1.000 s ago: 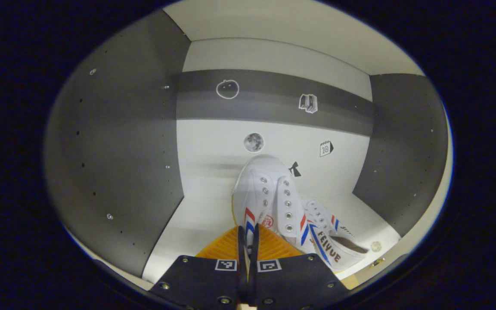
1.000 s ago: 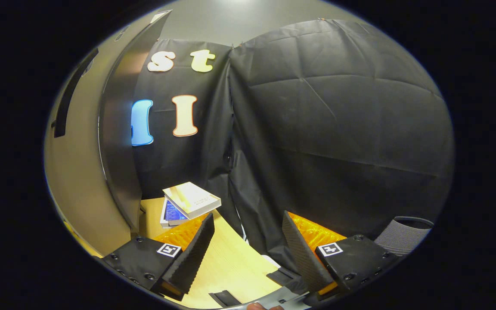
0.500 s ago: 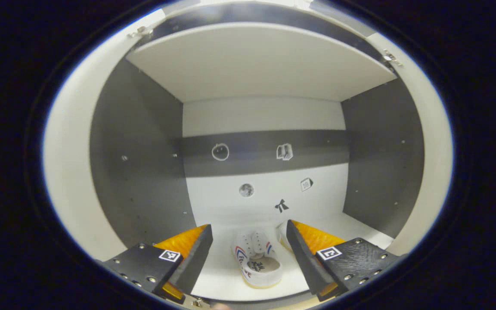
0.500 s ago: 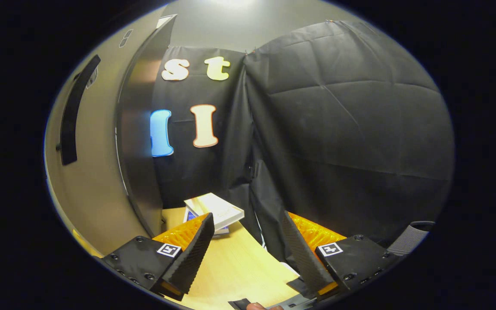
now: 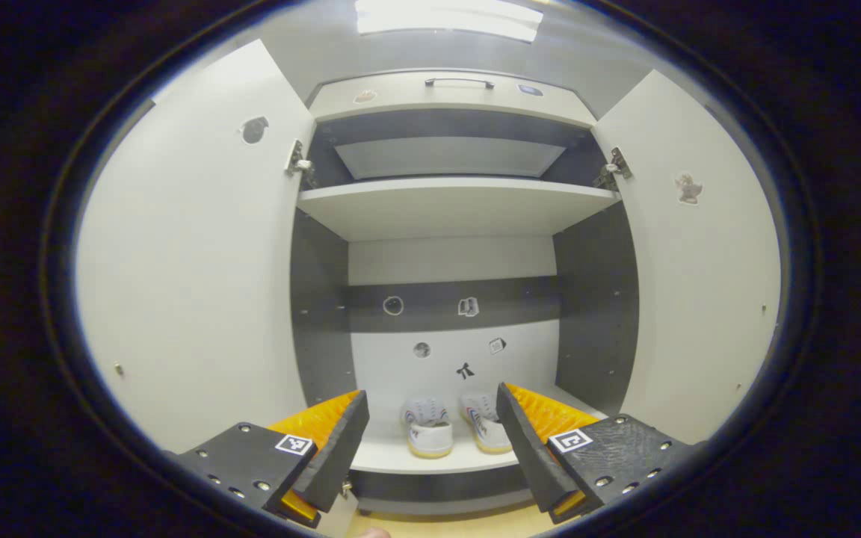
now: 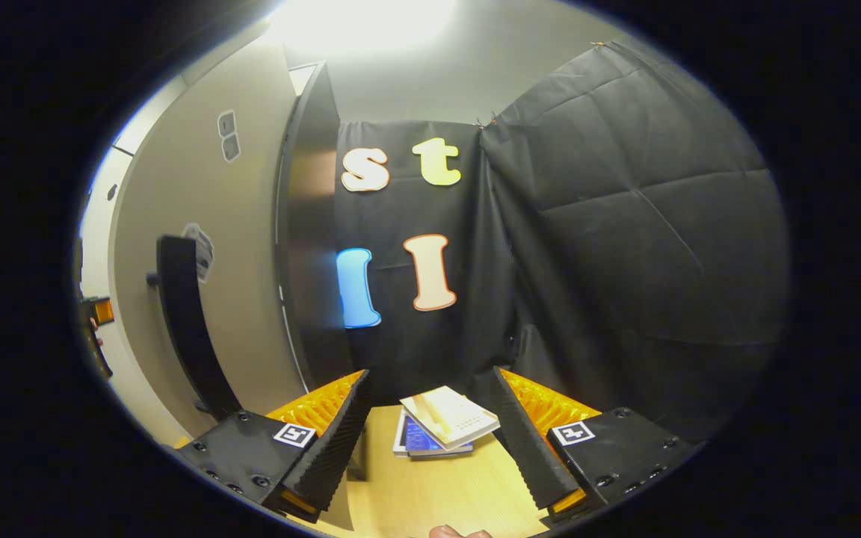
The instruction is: Grab one shoe with the right hand and put it into the shoe cabinet, grab the other shoe with the left hand and put it into the shoe cabinet; then close the right door with the right hand and the left door with the left hand.
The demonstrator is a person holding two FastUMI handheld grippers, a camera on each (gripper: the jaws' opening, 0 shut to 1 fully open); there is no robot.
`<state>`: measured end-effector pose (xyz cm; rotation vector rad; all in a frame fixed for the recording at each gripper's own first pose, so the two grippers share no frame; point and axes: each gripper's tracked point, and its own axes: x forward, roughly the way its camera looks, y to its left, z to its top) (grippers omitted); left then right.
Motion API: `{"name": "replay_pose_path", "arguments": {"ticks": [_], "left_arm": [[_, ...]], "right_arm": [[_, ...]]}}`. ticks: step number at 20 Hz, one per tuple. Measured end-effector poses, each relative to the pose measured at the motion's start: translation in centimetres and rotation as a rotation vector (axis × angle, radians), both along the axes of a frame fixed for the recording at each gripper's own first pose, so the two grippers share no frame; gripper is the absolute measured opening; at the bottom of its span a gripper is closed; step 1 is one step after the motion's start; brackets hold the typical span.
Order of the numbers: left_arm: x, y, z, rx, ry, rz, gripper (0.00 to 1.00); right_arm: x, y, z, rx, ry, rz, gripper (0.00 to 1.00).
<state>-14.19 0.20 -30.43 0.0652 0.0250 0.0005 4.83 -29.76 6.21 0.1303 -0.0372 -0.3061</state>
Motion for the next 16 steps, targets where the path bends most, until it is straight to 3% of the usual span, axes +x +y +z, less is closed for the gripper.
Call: {"name": "replay_pose_path", "arguments": {"ticks": [3, 7, 10, 16], "left_arm": [[-3.0, 0.8, -1.1, 0.025, 0.011, 0.073, 0.99], [-6.1, 2.2, -4.7, 0.03, 0.084, 0.135, 0.99], [-7.5, 3.1, -6.6, 0.02, 0.127, 0.13, 1.0], [-9.2, 5.2, -9.5, -0.006, 0.229, 0.1, 0.98]], "right_arm": [[0.5, 2.2, 1.2, 0.028, 0.004, 0.098, 0.98], [0.2, 4.0, 2.4, 0.028, 0.006, 0.143, 0.98], [-0.2, 5.1, 2.7, 0.033, 0.01, 0.152, 0.98], [-1.0, 5.9, 3.3, 0.019, 0.037, 0.085, 0.97]]}}
